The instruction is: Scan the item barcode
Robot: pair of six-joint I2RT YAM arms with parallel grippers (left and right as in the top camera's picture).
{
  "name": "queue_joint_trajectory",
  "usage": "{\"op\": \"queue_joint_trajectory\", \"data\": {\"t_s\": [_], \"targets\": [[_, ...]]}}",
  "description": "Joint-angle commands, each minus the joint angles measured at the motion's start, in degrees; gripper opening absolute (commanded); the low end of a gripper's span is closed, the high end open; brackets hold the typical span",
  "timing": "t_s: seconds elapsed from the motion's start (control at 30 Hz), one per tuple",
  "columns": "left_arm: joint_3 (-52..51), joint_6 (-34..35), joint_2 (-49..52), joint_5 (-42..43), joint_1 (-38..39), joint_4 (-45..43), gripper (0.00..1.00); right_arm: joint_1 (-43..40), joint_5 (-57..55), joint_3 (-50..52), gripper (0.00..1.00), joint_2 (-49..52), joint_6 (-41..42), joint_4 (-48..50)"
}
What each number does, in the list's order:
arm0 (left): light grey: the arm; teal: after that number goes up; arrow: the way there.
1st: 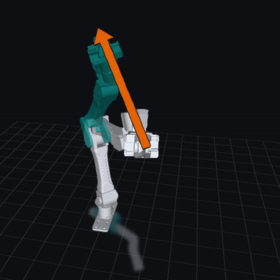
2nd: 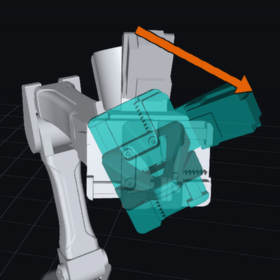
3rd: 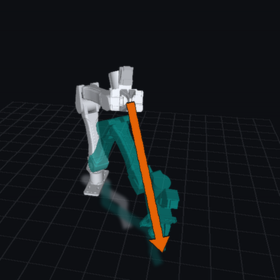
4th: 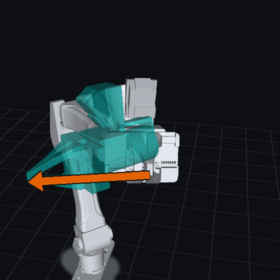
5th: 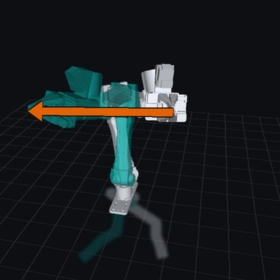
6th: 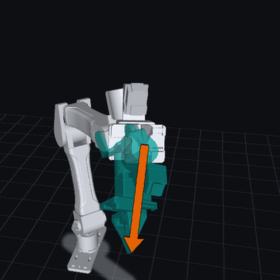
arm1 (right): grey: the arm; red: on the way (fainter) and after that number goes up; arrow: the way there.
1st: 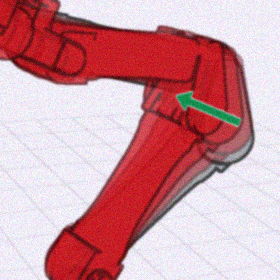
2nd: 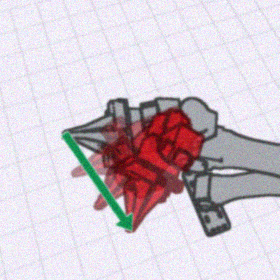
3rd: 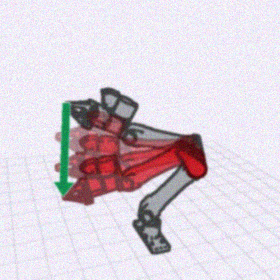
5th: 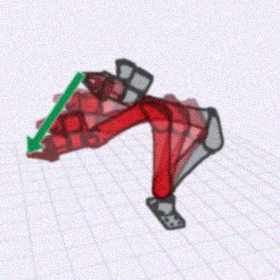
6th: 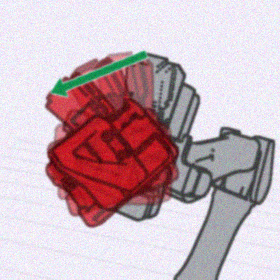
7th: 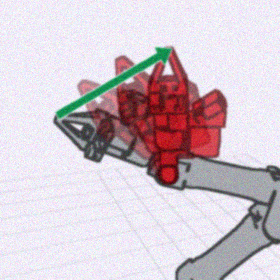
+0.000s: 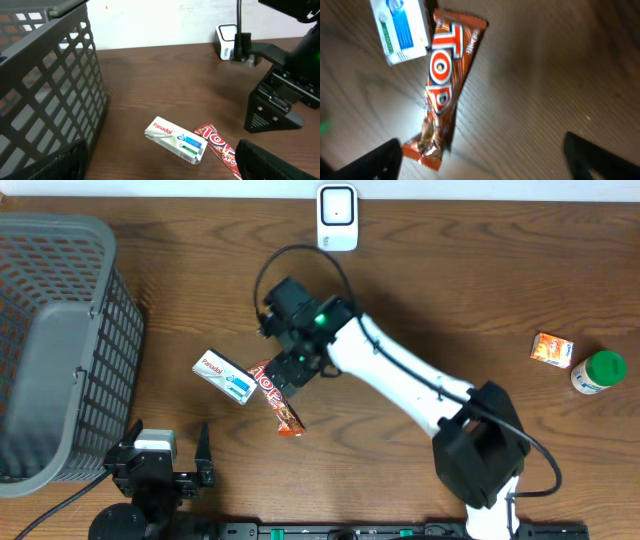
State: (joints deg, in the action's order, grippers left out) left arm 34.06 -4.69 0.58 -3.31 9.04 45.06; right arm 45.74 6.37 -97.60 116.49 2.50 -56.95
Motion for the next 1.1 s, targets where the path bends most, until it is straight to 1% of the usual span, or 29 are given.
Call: {"op": "queue_joint_trajectory", "data": {"t_s": [0.0, 0.03, 0.27, 0.4, 0.47, 0.57, 0.87, 1.0, 1.07], "targets": [[-0.09, 0.11, -0.35, 0.13, -0.24, -0.07, 0.93, 1.70, -8.13, 1.22, 0.72, 1.03, 3.74, -1.53], [-0.09, 0.11, -0.35, 0.13, -0.24, -0.04, 0.93, 2.60, -8.81, 1.88, 0.71, 1.03, 4.96, -1.20], [-0.09, 0.11, -0.35, 0.13, -0.24, -0.07, 0.93, 10.49, -19.23, 6.78, 0.76, 1.03, 14.10, 3.41], [-0.09, 0.11, -0.35, 0.13, -0.24, -0.07, 0.93, 13.33, -22.14, 11.23, 0.69, 1.03, 17.49, 6.88], [-0.09, 0.11, -0.35, 0.13, -0.24, -0.07, 0.93, 14.08, -22.18, 12.92, 0.69, 1.03, 18.36, 7.98], [-0.09, 0.11, -0.35, 0.13, -0.24, -0.07, 0.93, 14.88, -22.16, 13.46, 0.64, 1.03, 18.95, 7.74], [-0.09, 0.11, -0.35, 0.13, -0.24, -0.07, 0.93, 16.57, -22.21, 13.44, 0.60, 1.01, 18.91, 7.45], [-0.09, 0.11, -0.35, 0.13, -0.24, -0.07, 0.93, 17.49, -22.21, 13.44, 0.56, 1.01, 18.91, 7.52], [-0.09, 0.11, -0.35, 0.13, -0.24, -0.07, 0.93, 17.77, -22.21, 13.44, 0.52, 1.01, 18.91, 7.45]]}}
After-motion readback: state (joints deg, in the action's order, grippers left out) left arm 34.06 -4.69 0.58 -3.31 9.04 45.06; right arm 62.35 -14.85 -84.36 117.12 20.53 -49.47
